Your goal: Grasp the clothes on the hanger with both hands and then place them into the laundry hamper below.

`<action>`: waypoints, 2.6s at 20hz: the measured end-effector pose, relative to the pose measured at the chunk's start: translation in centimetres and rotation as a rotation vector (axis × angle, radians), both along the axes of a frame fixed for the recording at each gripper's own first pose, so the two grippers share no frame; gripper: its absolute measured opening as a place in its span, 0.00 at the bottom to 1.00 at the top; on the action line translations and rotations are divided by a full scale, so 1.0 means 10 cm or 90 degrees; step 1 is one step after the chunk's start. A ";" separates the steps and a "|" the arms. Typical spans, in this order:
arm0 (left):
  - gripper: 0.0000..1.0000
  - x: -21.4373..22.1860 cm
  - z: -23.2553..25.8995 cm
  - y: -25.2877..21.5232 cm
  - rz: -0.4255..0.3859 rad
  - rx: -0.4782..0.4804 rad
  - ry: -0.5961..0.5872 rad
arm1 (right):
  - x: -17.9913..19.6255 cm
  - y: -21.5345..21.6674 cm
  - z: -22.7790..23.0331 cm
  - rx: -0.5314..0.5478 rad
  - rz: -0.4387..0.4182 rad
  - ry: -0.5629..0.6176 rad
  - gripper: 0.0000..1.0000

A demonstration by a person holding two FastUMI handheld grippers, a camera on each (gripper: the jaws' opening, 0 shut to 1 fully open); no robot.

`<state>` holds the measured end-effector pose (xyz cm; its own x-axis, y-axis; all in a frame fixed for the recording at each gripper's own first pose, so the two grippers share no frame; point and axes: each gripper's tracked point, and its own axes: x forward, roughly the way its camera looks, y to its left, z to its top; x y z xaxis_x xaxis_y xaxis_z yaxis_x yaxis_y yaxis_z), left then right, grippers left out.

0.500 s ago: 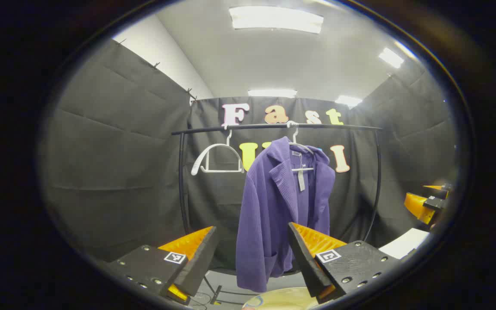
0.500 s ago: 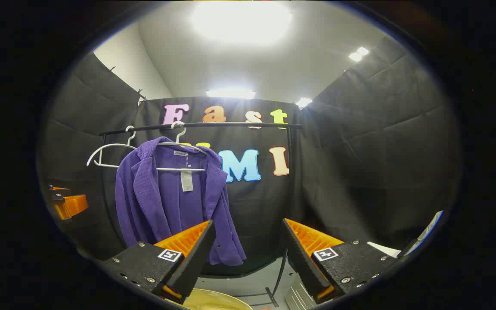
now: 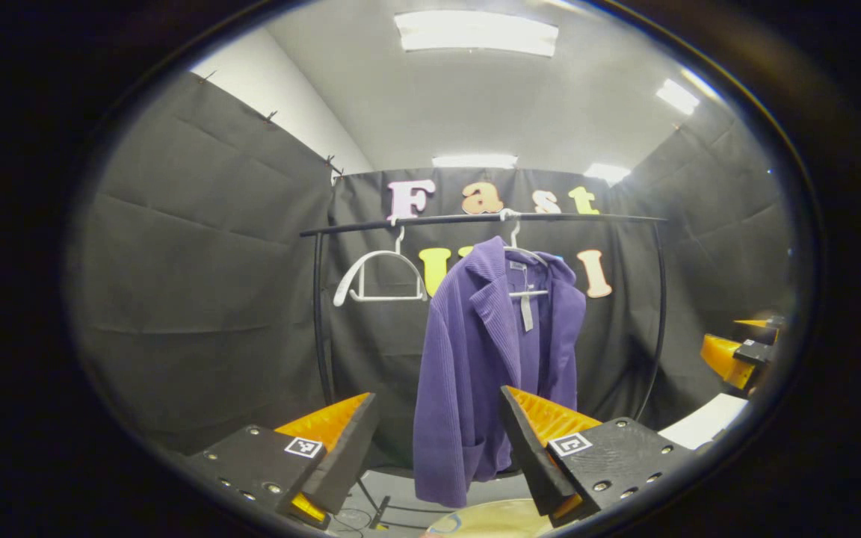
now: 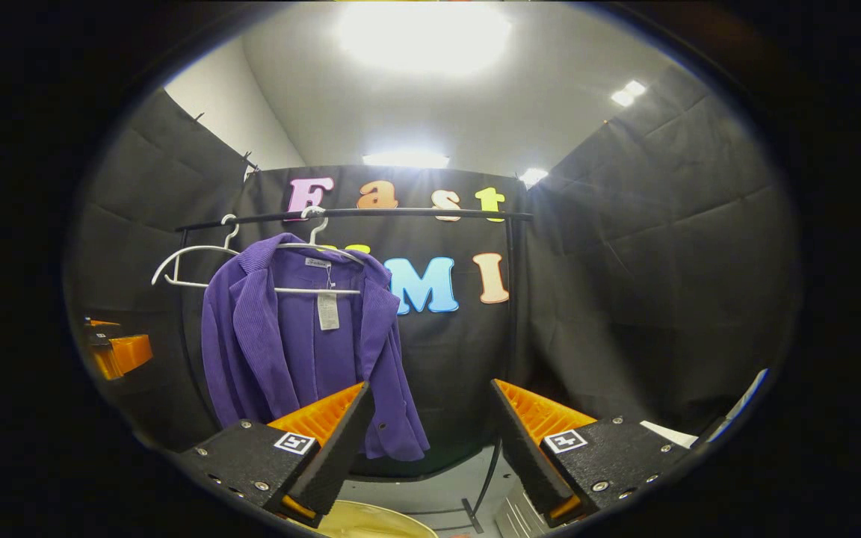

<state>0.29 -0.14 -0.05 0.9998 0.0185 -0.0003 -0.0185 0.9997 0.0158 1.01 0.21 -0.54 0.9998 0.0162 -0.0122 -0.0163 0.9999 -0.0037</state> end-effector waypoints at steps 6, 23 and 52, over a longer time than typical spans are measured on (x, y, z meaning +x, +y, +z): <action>0.93 0.08 0.03 -0.06 0.005 0.002 0.000 | 0.09 -0.07 0.01 -0.003 0.000 -0.001 0.95; 0.93 0.87 0.52 -0.68 0.025 -0.019 -0.028 | 1.17 -0.01 0.65 0.046 0.086 -0.083 0.95; 0.93 2.28 0.34 -0.84 0.137 0.004 -0.018 | 3.29 1.11 0.26 0.096 0.213 -0.002 0.94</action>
<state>23.06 -8.54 3.36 0.9726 0.2308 0.0291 -0.2314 0.9727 0.0178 33.92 11.34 2.07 0.9390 0.3434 0.0178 -0.3424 0.9286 0.1430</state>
